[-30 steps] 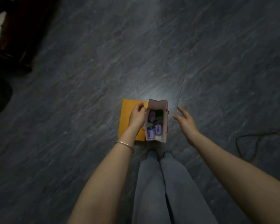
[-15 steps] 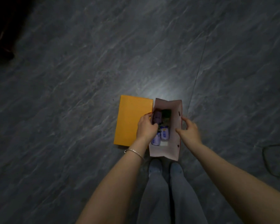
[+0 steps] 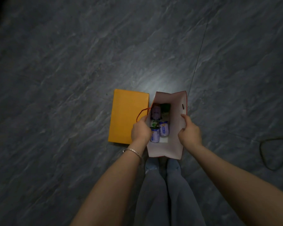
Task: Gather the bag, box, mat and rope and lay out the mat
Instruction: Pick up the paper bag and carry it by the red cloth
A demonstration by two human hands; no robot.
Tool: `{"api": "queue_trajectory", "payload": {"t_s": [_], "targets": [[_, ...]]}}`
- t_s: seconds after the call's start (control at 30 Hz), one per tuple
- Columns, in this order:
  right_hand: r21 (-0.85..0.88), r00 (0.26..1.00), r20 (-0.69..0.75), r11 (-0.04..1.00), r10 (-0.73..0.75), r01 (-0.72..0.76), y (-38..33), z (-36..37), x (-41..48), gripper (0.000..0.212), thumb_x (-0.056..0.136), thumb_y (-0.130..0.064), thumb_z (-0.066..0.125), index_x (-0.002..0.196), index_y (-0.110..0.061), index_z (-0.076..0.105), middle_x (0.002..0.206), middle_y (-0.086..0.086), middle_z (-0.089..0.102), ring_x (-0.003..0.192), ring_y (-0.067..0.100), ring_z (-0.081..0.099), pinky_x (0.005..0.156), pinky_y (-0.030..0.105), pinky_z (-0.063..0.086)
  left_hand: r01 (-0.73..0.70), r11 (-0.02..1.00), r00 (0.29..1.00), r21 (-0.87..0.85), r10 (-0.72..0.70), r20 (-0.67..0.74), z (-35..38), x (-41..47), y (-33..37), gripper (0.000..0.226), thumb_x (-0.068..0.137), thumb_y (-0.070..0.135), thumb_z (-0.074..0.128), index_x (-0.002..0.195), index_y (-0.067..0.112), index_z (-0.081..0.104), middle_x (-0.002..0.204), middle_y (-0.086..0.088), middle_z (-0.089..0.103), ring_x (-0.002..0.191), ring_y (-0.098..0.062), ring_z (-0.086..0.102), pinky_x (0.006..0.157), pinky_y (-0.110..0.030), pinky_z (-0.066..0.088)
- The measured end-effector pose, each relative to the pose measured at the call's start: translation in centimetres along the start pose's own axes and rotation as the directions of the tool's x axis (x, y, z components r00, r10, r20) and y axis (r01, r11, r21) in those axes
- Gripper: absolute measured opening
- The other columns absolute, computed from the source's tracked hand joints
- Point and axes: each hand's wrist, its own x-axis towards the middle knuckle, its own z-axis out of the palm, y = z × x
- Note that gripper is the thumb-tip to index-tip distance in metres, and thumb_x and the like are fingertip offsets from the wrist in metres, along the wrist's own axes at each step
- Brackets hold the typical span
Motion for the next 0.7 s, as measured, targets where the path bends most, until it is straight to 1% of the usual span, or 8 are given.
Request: {"api": "queue_trajectory", "payload": {"t_s": [0.13, 0.23, 0.33, 0.4, 0.43, 0.53, 0.57, 0.7], "targets": [[0.021, 0.999, -0.022, 0.999, -0.038, 0.038, -2.9, -3.9, -2.0, 0.062, 0.083, -0.003, 0.046, 0.140, -0.026, 0.040, 0.110, 0.020, 0.061, 0.093, 0.036, 0.059, 0.078, 0.040, 0.052, -0.011, 1.000, 1.000, -0.009, 0.011, -0.019, -2.5, -2.4, 2.4, 0.053, 0.090, 0.006, 0.038, 0.138, 0.028, 0.043, 0.119, -0.010, 0.064, 0.100, -0.033, 0.060, 0.083, -0.044, 0.054], [0.033, 0.995, -0.031, 0.995, -0.090, 0.091, -6.1, -7.8, -4.2, 0.063, 0.082, -0.003, 0.044, 0.139, -0.030, 0.040, 0.101, 0.017, 0.063, 0.079, 0.032, 0.061, 0.069, 0.039, 0.053, -0.029, 0.999, 0.999, -0.033, 0.027, -0.043, -6.2, -5.6, 5.2, 0.053, 0.089, 0.007, 0.038, 0.136, 0.030, 0.045, 0.116, -0.009, 0.065, 0.098, -0.033, 0.061, 0.081, -0.044, 0.055], [0.012, 0.981, -0.044, 0.982, -0.187, 0.188, -10.1, -12.4, -7.4, 0.062, 0.083, -0.002, 0.046, 0.139, -0.027, 0.041, 0.096, 0.016, 0.062, 0.071, 0.023, 0.055, 0.062, 0.031, 0.043, -0.056, 0.995, 0.995, -0.080, 0.050, -0.084, -11.1, -9.6, 7.9, 0.052, 0.089, 0.008, 0.038, 0.135, 0.031, 0.046, 0.112, -0.009, 0.066, 0.088, -0.030, 0.062, 0.072, -0.041, 0.055], [-0.024, 0.963, -0.047, 0.964, -0.267, 0.266, -13.1, -15.2, -10.1, 0.061, 0.083, -0.003, 0.048, 0.139, -0.027, 0.041, 0.094, 0.015, 0.062, 0.068, 0.019, 0.050, 0.062, 0.027, 0.036, -0.067, 0.989, 0.991, -0.135, 0.050, -0.126, -14.9, -12.6, 9.4, 0.052, 0.088, 0.005, 0.039, 0.134, 0.028, 0.048, 0.112, -0.011, 0.066, 0.084, -0.028, 0.061, 0.066, -0.037, 0.052], [-0.031, 0.953, -0.050, 0.954, -0.298, 0.297, -14.4, -16.2, -11.1, 0.061, 0.083, -0.004, 0.048, 0.139, -0.028, 0.041, 0.095, 0.015, 0.062, 0.068, 0.020, 0.050, 0.062, 0.026, 0.036, -0.070, 0.985, 0.987, -0.156, 0.046, -0.151, -16.5, -13.8, 10.1, 0.050, 0.087, 0.006, 0.040, 0.132, 0.026, 0.050, 0.114, -0.011, 0.065, 0.086, -0.030, 0.061, 0.066, -0.036, 0.051], [-0.035, 0.904, -0.064, 0.906, -0.424, 0.422, -18.8, -19.3, -14.8, 0.062, 0.083, -0.007, 0.048, 0.140, -0.030, 0.040, 0.100, 0.014, 0.063, 0.075, 0.025, 0.056, 0.062, 0.028, 0.038, -0.107, 0.969, 0.965, -0.222, 0.047, -0.257, -22.1, -18.5, 11.5, 0.045, 0.084, 0.012, 0.040, 0.125, 0.027, 0.051, 0.115, -0.009, 0.065, 0.094, -0.035, 0.062, 0.079, -0.044, 0.055], [-0.034, 0.887, -0.084, 0.891, -0.454, 0.452, -20.0, -20.1, -15.7, 0.061, 0.083, -0.008, 0.048, 0.140, -0.029, 0.040, 0.099, 0.014, 0.063, 0.075, 0.025, 0.056, 0.061, 0.028, 0.038, -0.128, 0.964, 0.956, -0.232, 0.058, -0.287, -23.6, -19.7, 12.0, 0.044, 0.084, 0.012, 0.039, 0.124, 0.028, 0.052, 0.114, -0.009, 0.065, 0.093, -0.035, 0.062, 0.080, -0.045, 0.055], [0.005, 0.832, -0.171, 0.844, -0.528, 0.537, -23.7, -23.3, -19.9, 0.060, 0.082, -0.008, 0.048, 0.138, -0.030, 0.042, 0.087, 0.009, 0.057, 0.069, 0.021, 0.052, 0.056, 0.029, 0.037, -0.237, 0.945, 0.916, -0.226, 0.141, -0.375, -29.4, -24.9, 14.4, 0.038, 0.088, 0.017, 0.040, 0.123, 0.026, 0.053, 0.115, -0.005, 0.066, 0.091, -0.032, 0.063, 0.076, -0.042, 0.055]]}}
